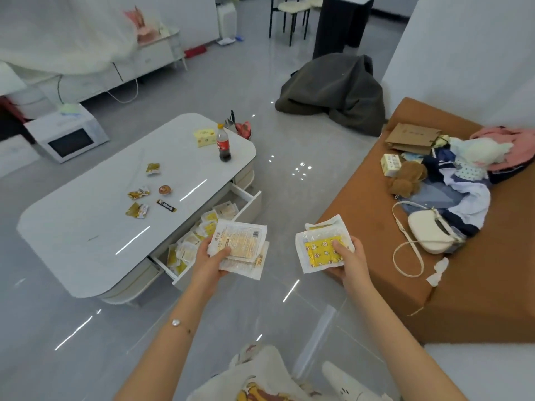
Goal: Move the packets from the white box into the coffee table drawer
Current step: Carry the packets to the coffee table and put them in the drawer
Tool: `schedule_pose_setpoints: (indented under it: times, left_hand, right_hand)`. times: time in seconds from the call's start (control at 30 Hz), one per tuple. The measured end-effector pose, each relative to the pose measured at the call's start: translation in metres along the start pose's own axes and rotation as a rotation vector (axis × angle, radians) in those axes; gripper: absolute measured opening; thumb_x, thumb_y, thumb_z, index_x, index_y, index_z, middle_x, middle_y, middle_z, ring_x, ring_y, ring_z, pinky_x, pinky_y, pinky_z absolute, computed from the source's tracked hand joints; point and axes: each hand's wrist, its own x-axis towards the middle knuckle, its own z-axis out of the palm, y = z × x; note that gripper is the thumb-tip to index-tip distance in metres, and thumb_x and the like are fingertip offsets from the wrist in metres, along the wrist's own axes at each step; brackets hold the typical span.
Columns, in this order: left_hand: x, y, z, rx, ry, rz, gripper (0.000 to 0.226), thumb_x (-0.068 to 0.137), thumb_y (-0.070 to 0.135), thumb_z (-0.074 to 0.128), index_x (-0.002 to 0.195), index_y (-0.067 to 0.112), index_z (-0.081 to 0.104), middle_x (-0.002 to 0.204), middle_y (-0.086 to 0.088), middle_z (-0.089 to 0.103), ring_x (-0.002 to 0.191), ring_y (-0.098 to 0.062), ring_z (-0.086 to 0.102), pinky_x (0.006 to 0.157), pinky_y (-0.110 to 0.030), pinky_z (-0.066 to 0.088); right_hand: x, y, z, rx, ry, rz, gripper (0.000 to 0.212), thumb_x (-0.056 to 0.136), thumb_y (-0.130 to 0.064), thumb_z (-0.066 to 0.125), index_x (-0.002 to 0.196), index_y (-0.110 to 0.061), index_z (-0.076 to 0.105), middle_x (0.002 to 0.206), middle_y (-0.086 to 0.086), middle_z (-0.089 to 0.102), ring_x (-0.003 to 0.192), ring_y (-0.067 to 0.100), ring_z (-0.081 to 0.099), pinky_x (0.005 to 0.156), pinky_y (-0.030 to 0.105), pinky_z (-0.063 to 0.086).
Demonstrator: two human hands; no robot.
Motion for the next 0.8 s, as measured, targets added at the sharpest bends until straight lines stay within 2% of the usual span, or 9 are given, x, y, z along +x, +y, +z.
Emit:
schedule_pose_setpoints:
  times: [0.13,0.23,0.33,0.47,0.63,0.7,0.8]
  left_hand:
    - [0.020,0.008,-0.010,-0.016,0.078,0.026,0.053,0.088,0.000,0.063,0.133,0.019,0.044,0.124,-0.010,0.061,0.107,-0.031,0.064,0.087,-0.055,0.053]
    - [0.040,0.015,-0.018,-0.036,0.125,0.029,0.050,0.089,0.000,0.061,0.132,0.018,0.043,0.122,-0.008,0.061,0.107,-0.029,0.063,0.087,-0.052,0.054]
    - [0.068,0.023,-0.029,-0.058,0.168,0.023,0.049,0.089,0.000,0.060,0.133,0.016,0.043,0.123,-0.010,0.061,0.106,-0.030,0.064,0.082,-0.049,0.056]
    - [0.111,0.040,-0.051,-0.074,0.225,0.010,0.047,0.090,-0.002,0.059,0.130,0.018,0.044,0.116,-0.007,0.062,0.098,-0.025,0.065,0.068,-0.038,0.060]
    - [0.157,0.058,-0.088,-0.081,0.322,-0.043,0.042,0.090,-0.004,0.057,0.124,0.019,0.047,0.115,-0.009,0.062,0.096,-0.025,0.065,0.065,-0.038,0.057]
    - [0.175,0.061,-0.103,-0.094,0.368,-0.071,0.045,0.090,-0.005,0.057,0.127,0.017,0.046,0.116,-0.009,0.062,0.098,-0.028,0.065,0.063,-0.038,0.058]
    - [0.204,0.050,-0.126,-0.114,0.439,-0.128,0.048,0.089,-0.001,0.060,0.133,0.013,0.044,0.122,-0.014,0.061,0.105,-0.033,0.064,0.071,-0.044,0.058]
  right_hand:
    - [0.043,-0.011,0.032,-0.044,-0.092,-0.002,0.024,0.091,-0.015,0.062,0.111,-0.023,0.052,0.111,0.008,0.065,0.095,0.025,0.066,0.072,0.041,0.056]
    - [0.072,-0.012,0.062,-0.061,-0.137,0.021,0.027,0.091,-0.015,0.063,0.114,-0.020,0.050,0.110,0.008,0.065,0.095,0.025,0.066,0.075,0.042,0.057]
    - [0.101,-0.012,0.096,-0.095,-0.165,0.051,0.028,0.090,-0.016,0.064,0.114,-0.019,0.050,0.112,0.010,0.065,0.096,0.027,0.066,0.073,0.042,0.056]
    - [0.137,-0.013,0.148,-0.143,-0.181,0.053,0.019,0.090,-0.016,0.065,0.101,-0.025,0.052,0.104,0.006,0.066,0.093,0.027,0.066,0.064,0.035,0.053]
    - [0.184,-0.014,0.213,-0.236,-0.219,0.105,0.020,0.090,-0.016,0.065,0.102,-0.024,0.051,0.108,0.011,0.064,0.093,0.028,0.067,0.070,0.042,0.055]
    - [0.204,-0.011,0.238,-0.259,-0.243,0.138,0.019,0.091,-0.016,0.064,0.102,-0.023,0.050,0.106,0.009,0.064,0.089,0.025,0.067,0.069,0.040,0.055]
    - [0.238,0.009,0.275,-0.315,-0.275,0.198,0.018,0.091,-0.018,0.064,0.101,-0.024,0.049,0.104,0.008,0.064,0.084,0.023,0.067,0.068,0.039,0.055]
